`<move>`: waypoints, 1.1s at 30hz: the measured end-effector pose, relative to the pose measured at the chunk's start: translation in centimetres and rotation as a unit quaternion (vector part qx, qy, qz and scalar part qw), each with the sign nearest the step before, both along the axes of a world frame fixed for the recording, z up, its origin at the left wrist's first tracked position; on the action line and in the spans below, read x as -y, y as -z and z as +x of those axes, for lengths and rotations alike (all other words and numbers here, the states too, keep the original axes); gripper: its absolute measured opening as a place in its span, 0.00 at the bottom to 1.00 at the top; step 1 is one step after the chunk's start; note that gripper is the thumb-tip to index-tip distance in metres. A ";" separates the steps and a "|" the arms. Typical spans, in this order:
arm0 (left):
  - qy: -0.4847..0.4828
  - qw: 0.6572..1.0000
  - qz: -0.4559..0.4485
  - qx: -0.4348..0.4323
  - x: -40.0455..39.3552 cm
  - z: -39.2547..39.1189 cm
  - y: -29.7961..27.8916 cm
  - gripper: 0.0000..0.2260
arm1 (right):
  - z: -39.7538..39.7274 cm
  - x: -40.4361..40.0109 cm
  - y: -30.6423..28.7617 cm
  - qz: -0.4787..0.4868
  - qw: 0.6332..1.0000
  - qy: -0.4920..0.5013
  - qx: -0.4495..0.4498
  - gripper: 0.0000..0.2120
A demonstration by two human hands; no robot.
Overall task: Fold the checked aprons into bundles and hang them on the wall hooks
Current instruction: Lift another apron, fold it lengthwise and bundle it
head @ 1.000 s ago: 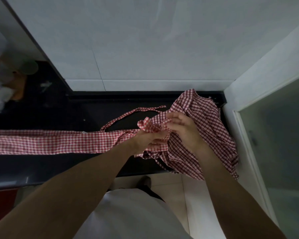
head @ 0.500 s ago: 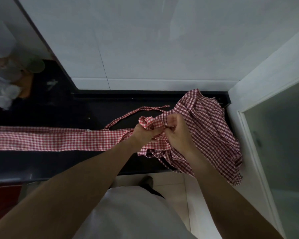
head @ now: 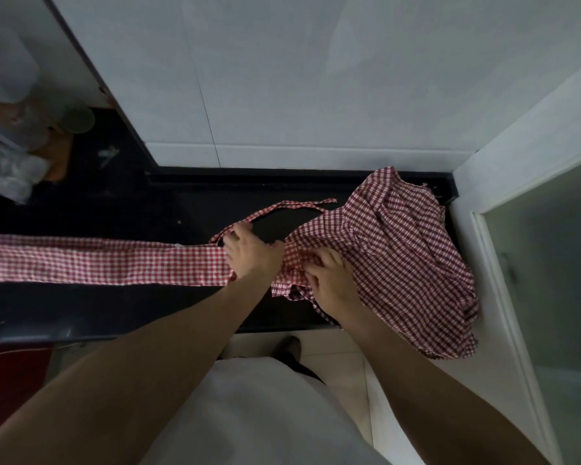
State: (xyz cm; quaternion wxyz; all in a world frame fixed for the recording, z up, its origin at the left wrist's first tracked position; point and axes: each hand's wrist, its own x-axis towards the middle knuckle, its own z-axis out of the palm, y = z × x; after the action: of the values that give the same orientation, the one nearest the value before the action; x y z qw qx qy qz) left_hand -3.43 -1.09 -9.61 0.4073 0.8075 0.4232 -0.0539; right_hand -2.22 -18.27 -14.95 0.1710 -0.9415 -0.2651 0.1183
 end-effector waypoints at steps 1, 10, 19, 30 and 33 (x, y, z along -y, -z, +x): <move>0.054 0.994 0.064 0.071 0.2 -0.2 -0.2 0.26 | 0.0 -0.2 0.0 -0.013 1.000 0.006 -0.004 0.09; 0.505 0.832 0.220 -0.067 1.3 -1.9 1.8 0.26 | 0.0 -1.6 -1.1 -0.045 0.996 0.071 -0.037 0.12; 0.493 0.799 0.344 0.021 -0.5 -1.5 3.2 0.10 | 1.0 -1.9 -1.8 0.063 0.979 0.175 -0.085 0.21; 0.324 0.946 0.004 -0.005 -1.4 -1.9 5.8 0.18 | 3.5 -3.6 -3.6 -0.055 0.973 0.131 -0.181 0.10; 0.268 0.954 -0.131 0.010 -2.3 -1.8 5.8 0.15 | 3.8 -4.1 -5.0 -0.013 0.962 0.157 -0.224 0.05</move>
State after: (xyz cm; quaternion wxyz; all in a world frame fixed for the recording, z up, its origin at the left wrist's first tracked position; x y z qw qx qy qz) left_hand -5.25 1.25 -15.37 0.4846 0.8312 0.1763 -0.2079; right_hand 1.53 -14.19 -9.95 0.2297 -0.9230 -0.0674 0.3013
